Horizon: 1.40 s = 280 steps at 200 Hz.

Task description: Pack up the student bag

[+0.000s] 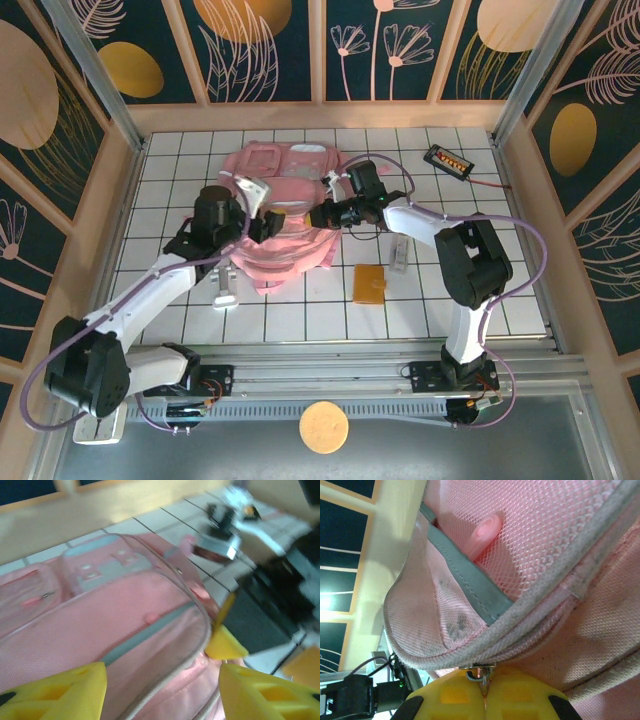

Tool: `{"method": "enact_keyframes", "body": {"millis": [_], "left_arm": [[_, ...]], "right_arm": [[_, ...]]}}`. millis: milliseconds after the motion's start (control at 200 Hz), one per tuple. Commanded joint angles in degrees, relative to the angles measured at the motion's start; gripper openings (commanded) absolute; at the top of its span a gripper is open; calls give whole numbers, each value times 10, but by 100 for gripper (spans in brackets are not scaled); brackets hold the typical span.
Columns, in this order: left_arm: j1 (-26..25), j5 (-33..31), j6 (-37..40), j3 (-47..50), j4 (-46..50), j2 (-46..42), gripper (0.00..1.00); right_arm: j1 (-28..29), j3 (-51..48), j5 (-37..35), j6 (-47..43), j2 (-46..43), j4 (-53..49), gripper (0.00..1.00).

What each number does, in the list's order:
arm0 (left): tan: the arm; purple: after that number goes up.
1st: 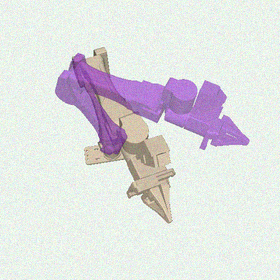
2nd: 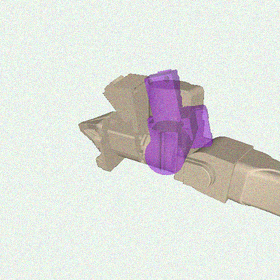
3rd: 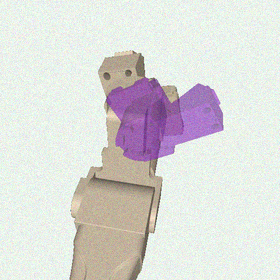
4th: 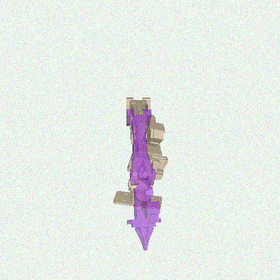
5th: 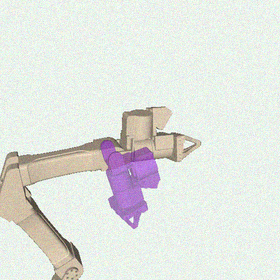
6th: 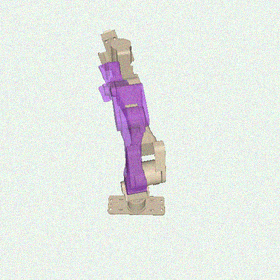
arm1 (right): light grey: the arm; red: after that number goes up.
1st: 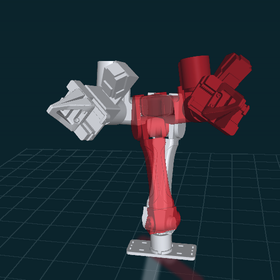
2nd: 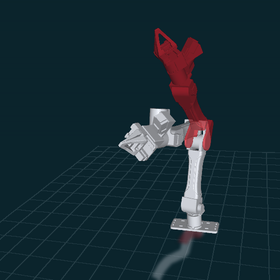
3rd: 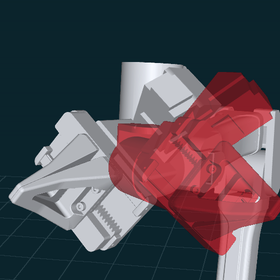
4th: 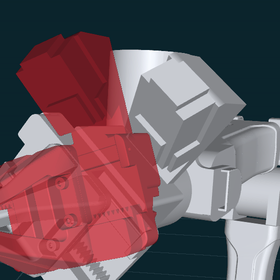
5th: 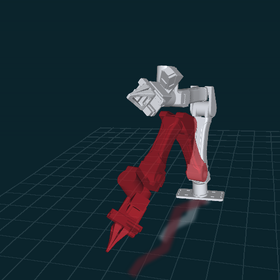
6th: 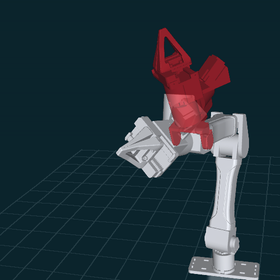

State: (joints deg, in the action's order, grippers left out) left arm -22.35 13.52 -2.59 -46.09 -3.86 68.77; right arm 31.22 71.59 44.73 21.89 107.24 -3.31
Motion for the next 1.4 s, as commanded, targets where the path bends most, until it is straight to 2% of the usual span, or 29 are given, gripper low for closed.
{"method": "enact_keyframes", "body": {"millis": [0, 75, 165, 265, 390, 706, 1066, 1396], "left_arm": [[81, -3, -300, -3, 36, -2, 58], [146, 84, -430, 18, 41, 7, 56], [184, 119, -532, 50, 21, 1, 58], [210, 153, -616, 76, -36, 14, 58], [216, 190, -683, 84, -131, 65, 56], [216, 216, -692, 60, -145, 157, 49], [218, 203, -621, 28, -3, 145, 54], [219, 203, -589, 24, 41, 151, 57]], "right_arm": [[5, 1, 14, 28, -13, 16, 1], [-10, 7, 12, 20, -14, 3, 1], [-10, 12, 10, 14, -16, -8, 1], [-11, 15, 7, 8, -19, -19, 1], [-11, 14, 5, -2, -23, -30, 1], [-11, 16, 7, -7, -25, -31, 0], [-15, 11, 5, -10, -25, -28, 0], [-17, 9, 5, -12, -27, -29, 0]]}}
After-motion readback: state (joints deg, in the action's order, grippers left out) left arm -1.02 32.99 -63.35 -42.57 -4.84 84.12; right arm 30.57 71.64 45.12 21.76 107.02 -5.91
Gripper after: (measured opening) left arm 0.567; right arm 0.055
